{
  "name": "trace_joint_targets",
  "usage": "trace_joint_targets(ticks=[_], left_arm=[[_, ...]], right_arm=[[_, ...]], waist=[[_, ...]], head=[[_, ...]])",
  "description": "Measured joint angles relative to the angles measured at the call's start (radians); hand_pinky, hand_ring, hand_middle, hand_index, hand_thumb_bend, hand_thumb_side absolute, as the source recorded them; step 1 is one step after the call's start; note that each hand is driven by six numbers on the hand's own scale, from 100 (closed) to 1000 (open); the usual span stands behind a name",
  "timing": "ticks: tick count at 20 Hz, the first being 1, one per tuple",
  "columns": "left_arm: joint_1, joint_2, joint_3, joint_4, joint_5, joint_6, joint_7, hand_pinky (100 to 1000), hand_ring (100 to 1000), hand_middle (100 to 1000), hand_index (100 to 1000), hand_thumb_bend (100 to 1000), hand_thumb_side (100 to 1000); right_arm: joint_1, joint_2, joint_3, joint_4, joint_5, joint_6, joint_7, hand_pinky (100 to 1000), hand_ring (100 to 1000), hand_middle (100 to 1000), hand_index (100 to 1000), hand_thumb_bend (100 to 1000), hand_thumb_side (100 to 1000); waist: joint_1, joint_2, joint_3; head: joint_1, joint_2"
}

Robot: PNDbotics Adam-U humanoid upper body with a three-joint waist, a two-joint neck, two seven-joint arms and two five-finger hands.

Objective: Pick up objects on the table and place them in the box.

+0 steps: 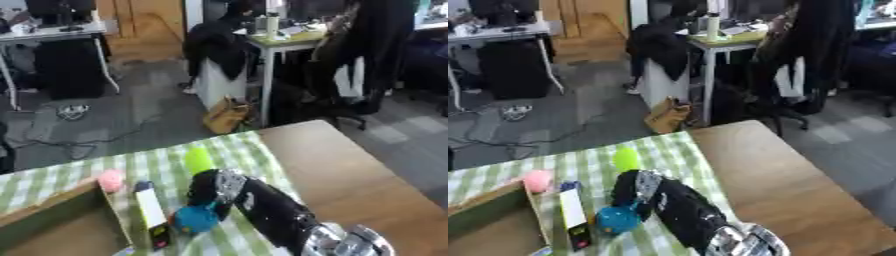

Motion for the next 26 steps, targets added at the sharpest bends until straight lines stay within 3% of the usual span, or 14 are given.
trace_joint_targets(ticks=[5, 6, 7, 8, 9, 12, 15, 16, 17, 18, 19, 20, 26], left_arm=[[-0.001, 0.000, 0.001, 0.000, 0.000, -0.002, 0.004, 791, 834, 852, 918, 131, 1000], [-0.001, 0.000, 0.001, 0.000, 0.000, -0.002, 0.005, 791, 834, 851, 917, 131, 1000], [-0.002, 0.000, 0.001, 0.000, 0.000, -0.002, 0.005, 791, 834, 851, 917, 131, 1000], [-0.002, 0.000, 0.001, 0.000, -0.001, -0.002, 0.006, 791, 834, 850, 917, 131, 1000], [-0.002, 0.000, 0.001, 0.000, -0.001, -0.002, 0.006, 791, 834, 850, 917, 131, 1000], [-0.003, 0.000, 0.003, 0.000, -0.001, -0.003, 0.008, 791, 834, 849, 916, 132, 1000], [-0.003, 0.000, 0.003, 0.000, -0.001, -0.003, 0.011, 790, 834, 849, 916, 131, 1000], [-0.004, 0.000, 0.003, 0.000, -0.001, -0.004, 0.012, 790, 833, 848, 915, 132, 1000], [-0.004, 0.000, 0.004, 0.000, -0.002, -0.004, 0.012, 790, 833, 848, 915, 132, 1000], [-0.004, 0.000, 0.005, 0.000, -0.002, -0.004, 0.013, 789, 833, 846, 913, 132, 1000], [-0.005, 0.000, 0.006, 0.000, -0.002, -0.004, 0.013, 789, 833, 846, 913, 132, 1000], [-0.005, 0.000, 0.006, 0.000, -0.003, -0.005, 0.014, 788, 833, 845, 913, 132, 1000], [-0.005, 0.000, 0.006, 0.000, -0.010, -0.005, 0.022, 786, 832, 843, 912, 133, 1000]], right_arm=[[0.000, -0.005, -0.011, 0.019, -0.095, -0.019, 0.016, 762, 635, 611, 796, 526, 563], [0.001, -0.005, -0.011, 0.022, -0.114, -0.022, 0.020, 692, 554, 560, 727, 486, 550], [0.001, -0.006, -0.011, 0.024, -0.133, -0.026, 0.023, 692, 554, 560, 727, 486, 550], [0.003, -0.007, -0.011, 0.024, -0.150, -0.029, 0.026, 622, 493, 507, 672, 469, 549], [0.004, -0.009, -0.011, 0.024, -0.166, -0.031, 0.028, 622, 493, 507, 672, 469, 549], [0.007, -0.012, -0.010, 0.024, -0.206, -0.035, 0.032, 504, 394, 412, 563, 435, 549], [0.007, -0.013, -0.004, 0.024, -0.231, -0.040, 0.036, 475, 358, 383, 532, 425, 548], [0.008, -0.013, -0.003, 0.024, -0.239, -0.041, 0.037, 416, 282, 325, 479, 390, 563], [0.008, -0.013, -0.003, 0.024, -0.245, -0.043, 0.039, 416, 282, 325, 479, 390, 563], [0.008, -0.013, -0.001, 0.024, -0.250, -0.043, 0.040, 358, 179, 234, 448, 344, 611], [0.008, -0.013, 0.000, 0.024, -0.256, -0.044, 0.040, 358, 179, 234, 448, 344, 611], [0.009, -0.013, 0.001, 0.024, -0.262, -0.044, 0.039, 318, 112, 171, 429, 279, 651], [0.012, -0.013, 0.004, 0.023, -0.295, -0.047, 0.029, 267, 100, 100, 406, 202, 687]], waist=[[0.000, 0.000, 0.000], [0.000, 0.000, 0.000], [0.000, 0.000, -0.001], [0.000, 0.000, -0.001], [0.000, 0.000, -0.001], [0.000, 0.000, 0.000], [0.000, 0.000, 0.001], [0.000, 0.000, 0.001], [0.000, 0.000, 0.002], [0.000, 0.000, 0.003], [0.000, 0.000, 0.004], [0.000, 0.000, 0.004], [0.000, 0.000, 0.005]], head=[[-0.013, -0.005], [-0.014, -0.005], [-0.015, -0.005], [-0.016, -0.005], [-0.016, -0.005], [-0.018, -0.005], [-0.026, -0.009], [-0.028, -0.011], [-0.030, -0.012], [-0.031, -0.012], [-0.032, -0.012], [-0.032, -0.012], [-0.035, -0.012]])
